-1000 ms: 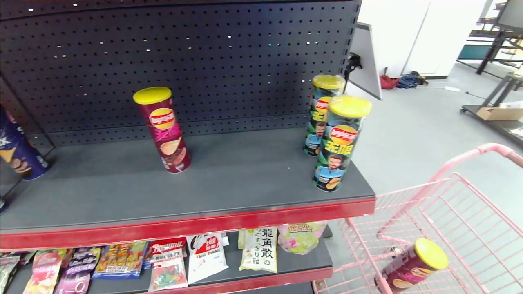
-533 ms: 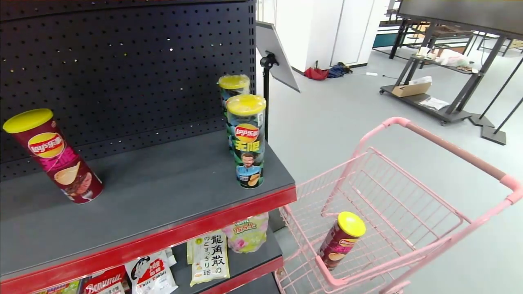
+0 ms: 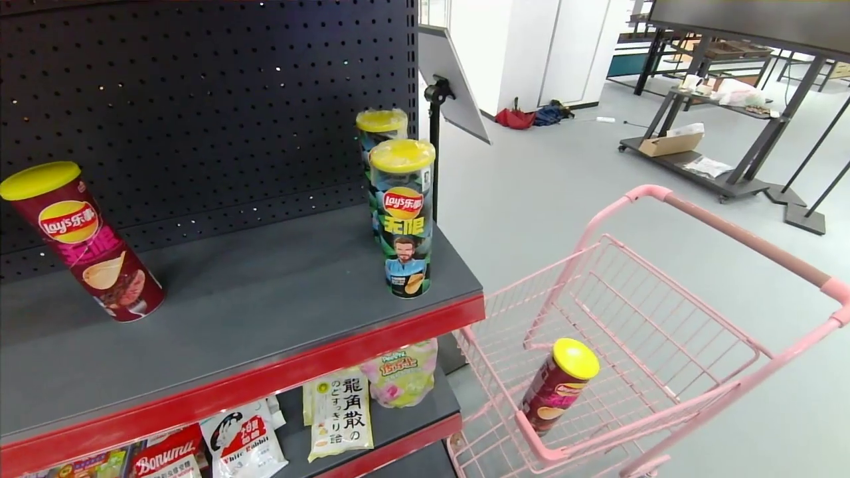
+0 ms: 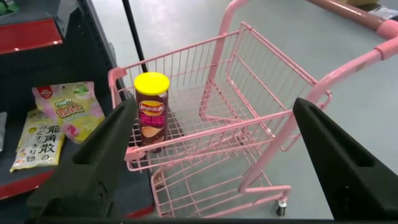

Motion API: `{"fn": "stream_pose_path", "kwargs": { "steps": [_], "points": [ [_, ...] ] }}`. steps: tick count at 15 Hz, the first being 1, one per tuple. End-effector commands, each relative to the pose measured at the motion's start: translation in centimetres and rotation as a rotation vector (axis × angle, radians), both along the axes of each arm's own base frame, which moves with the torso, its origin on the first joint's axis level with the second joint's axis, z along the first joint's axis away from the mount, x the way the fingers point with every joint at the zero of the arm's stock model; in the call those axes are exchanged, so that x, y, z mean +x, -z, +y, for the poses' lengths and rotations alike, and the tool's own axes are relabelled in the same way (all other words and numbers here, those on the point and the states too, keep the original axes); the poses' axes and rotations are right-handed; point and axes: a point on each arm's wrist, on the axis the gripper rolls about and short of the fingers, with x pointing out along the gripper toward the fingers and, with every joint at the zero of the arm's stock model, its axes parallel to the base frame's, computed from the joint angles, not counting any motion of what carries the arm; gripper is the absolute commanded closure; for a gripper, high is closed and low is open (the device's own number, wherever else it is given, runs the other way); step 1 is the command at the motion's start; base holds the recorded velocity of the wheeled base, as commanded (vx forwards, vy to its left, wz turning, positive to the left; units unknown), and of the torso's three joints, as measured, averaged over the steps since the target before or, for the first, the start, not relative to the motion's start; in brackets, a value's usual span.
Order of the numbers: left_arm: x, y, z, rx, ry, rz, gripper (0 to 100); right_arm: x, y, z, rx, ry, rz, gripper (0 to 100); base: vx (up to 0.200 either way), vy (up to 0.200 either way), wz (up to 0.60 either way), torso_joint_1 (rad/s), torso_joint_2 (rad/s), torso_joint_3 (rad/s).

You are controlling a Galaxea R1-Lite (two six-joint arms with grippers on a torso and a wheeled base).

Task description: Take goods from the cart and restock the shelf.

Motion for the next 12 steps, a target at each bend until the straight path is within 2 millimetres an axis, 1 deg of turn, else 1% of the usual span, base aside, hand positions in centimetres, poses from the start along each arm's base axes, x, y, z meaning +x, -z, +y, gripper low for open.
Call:
{"fn": "stream_pose_path", "kwargs": {
  "steps": [1,8,12],
  "points": [
    [0.01,-0.01,0.00,-0.001,-0.001,0.000,0,0.00,0.00,0.00,0.001,-0.001,0.000,0,0.000,0.000,0.00,-0.144,0.36,0.217],
    [0.01,-0.01,0.00,0.001,-0.001,0.000,0,0.00,0.00,-0.01,0.004,0.000,0.000,0,0.000,0.000,0.00,-0.143,0.38,0.227],
    [0.01,-0.01,0.00,0.001,-0.001,0.000,0,0.00,0.00,-0.01,0.004,0.000,0.000,0,0.000,0.000,0.00,-0.178,0.52,0.334]
  ]
}}
